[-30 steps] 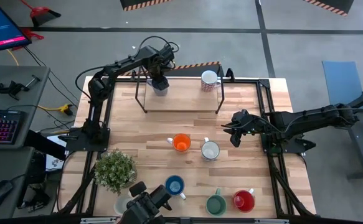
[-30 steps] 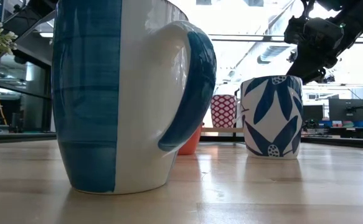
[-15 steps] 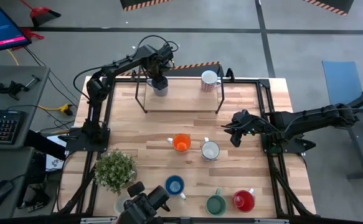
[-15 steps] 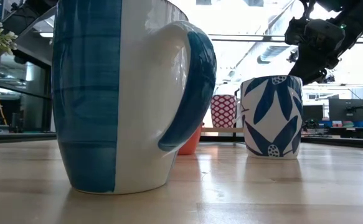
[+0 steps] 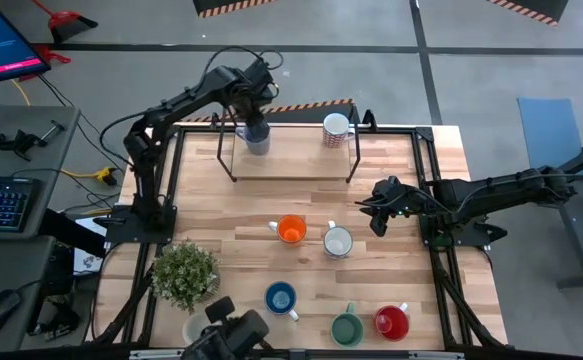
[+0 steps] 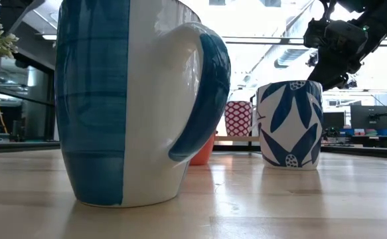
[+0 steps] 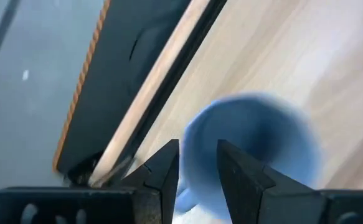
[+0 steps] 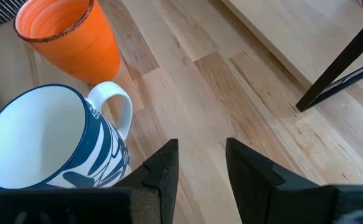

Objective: Place coffee mugs
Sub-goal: Put the light purple mug on the shelf

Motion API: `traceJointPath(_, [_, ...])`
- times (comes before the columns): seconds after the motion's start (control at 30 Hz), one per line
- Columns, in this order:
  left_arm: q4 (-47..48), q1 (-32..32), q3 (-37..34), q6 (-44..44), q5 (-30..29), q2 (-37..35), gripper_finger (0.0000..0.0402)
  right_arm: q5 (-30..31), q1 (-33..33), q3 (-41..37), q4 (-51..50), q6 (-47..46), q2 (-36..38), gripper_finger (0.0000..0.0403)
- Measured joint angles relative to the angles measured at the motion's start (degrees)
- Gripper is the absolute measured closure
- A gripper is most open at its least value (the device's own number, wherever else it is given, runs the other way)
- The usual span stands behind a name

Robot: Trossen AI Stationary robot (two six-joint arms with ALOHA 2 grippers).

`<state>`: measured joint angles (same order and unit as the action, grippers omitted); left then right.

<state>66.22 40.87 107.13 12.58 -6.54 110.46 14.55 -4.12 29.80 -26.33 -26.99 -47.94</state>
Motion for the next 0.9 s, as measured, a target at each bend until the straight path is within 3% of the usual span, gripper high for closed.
traceJointPath(0.27, [-6.91,-5.89,0.00,3.22,6.50,-1.43,0.0302,0.00,0.00,0.00,0.00,0.10,0.01,0.0288])
traceJointPath(0.43, [-8.41,-8.58,-0.02,4.62,5.96,0.95,0.0302,0.01,0.00,0.00,-0.04,0.22,0.00,0.0288])
traceJointPath(0.9, [-5.84,-7.92,-0.04,5.35,0.13,6.18,0.0303,-0.63,-0.04,0.00,-0.09,-0.14,0.00,0.0288])
